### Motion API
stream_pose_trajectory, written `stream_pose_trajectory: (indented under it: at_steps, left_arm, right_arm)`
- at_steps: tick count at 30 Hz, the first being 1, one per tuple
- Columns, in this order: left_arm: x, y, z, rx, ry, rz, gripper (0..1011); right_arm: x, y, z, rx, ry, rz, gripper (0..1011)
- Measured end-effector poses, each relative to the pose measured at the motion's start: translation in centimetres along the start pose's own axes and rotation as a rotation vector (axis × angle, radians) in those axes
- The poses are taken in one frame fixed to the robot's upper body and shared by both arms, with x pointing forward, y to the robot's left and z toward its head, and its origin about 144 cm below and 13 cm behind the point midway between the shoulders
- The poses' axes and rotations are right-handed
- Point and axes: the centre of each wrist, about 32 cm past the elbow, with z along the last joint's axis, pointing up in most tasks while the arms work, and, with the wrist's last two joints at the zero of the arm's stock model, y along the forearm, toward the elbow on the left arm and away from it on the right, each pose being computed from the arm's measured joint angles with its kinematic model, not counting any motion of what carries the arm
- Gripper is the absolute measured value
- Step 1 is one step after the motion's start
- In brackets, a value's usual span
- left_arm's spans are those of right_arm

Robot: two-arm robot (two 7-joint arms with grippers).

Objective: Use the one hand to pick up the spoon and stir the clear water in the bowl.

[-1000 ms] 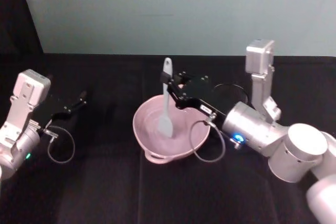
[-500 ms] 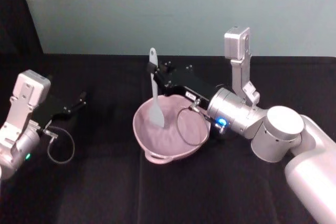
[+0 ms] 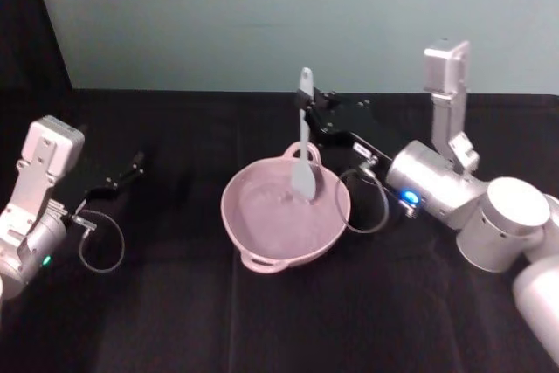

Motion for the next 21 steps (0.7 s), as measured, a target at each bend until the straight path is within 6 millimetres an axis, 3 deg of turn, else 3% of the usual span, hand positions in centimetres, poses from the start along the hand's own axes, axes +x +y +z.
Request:
stream_pose_trajectory:
  at_steps: [12,21]
  left_arm:
    - [0.0,0.0,0.0,0.0,0.0,0.0,1011]
    - [0.0,0.0,0.0,0.0,0.0,0.0,1011]
  right_arm:
    - [-1.3,-3.3,0.2,-0.007,-0.01,-0.01,124]
    - [-3.0,-3.1,0.1,0.01,0.008,0.038,124]
